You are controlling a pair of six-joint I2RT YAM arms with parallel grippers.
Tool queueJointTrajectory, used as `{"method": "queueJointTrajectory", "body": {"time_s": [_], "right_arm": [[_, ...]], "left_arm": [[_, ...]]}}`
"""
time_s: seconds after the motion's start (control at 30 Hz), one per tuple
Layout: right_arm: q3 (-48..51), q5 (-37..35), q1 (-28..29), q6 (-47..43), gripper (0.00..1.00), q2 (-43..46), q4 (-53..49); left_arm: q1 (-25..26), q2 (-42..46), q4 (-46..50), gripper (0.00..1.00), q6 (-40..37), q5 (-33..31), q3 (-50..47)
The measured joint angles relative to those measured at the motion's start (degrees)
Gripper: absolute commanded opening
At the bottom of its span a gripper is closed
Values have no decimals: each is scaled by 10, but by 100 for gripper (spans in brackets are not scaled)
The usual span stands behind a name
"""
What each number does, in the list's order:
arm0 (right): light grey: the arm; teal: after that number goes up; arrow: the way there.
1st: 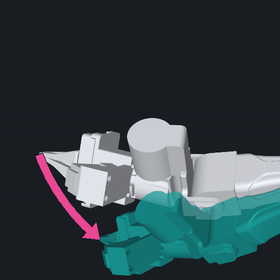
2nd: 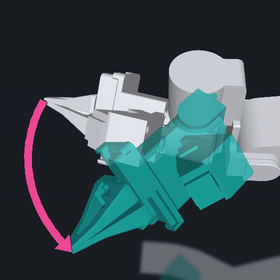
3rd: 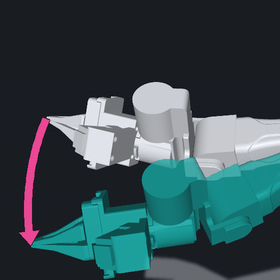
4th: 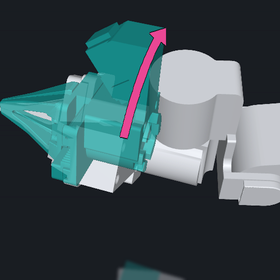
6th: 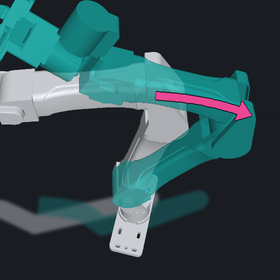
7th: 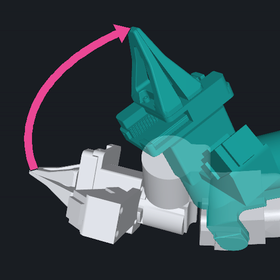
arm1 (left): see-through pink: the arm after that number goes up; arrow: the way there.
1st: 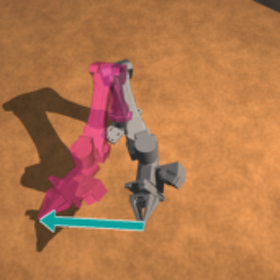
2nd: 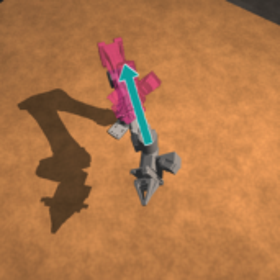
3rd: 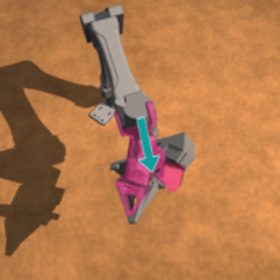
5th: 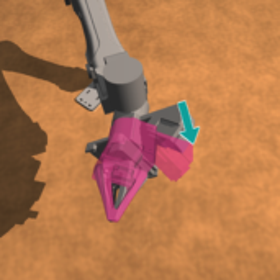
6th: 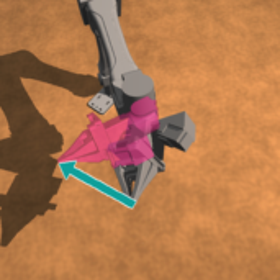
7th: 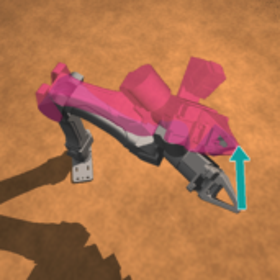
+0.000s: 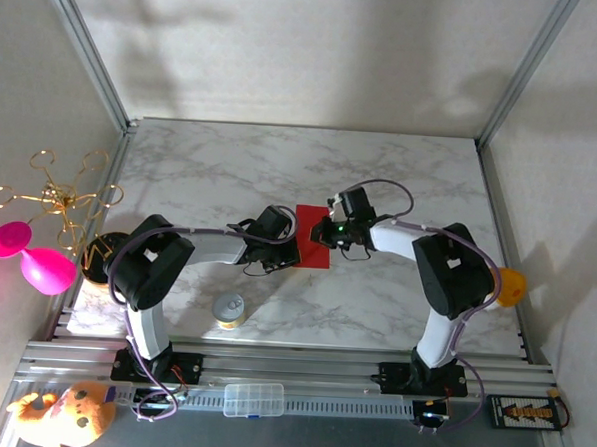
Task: Fold a paper plane with a square sheet of paper (pick it up from the middle)
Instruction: Fold the triangle a second time at the center of the table.
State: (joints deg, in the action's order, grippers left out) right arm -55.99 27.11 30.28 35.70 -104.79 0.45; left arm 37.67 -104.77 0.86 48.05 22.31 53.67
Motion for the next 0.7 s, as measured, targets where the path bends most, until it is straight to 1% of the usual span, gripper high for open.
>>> {"method": "queueJointTrajectory", "body": {"time_s": [0.17, 0.47, 0.7], "right_arm": [[8, 17, 7, 12, 4, -12, 14], [9, 15, 8, 11, 4, -37, 20], [8, 10, 0, 9, 4, -37, 19]], "left_arm": [[0, 0, 0, 0, 0, 0, 0], [0, 0, 1, 0, 0, 0, 0], [0, 0, -3, 0, 5, 0, -4]]}}
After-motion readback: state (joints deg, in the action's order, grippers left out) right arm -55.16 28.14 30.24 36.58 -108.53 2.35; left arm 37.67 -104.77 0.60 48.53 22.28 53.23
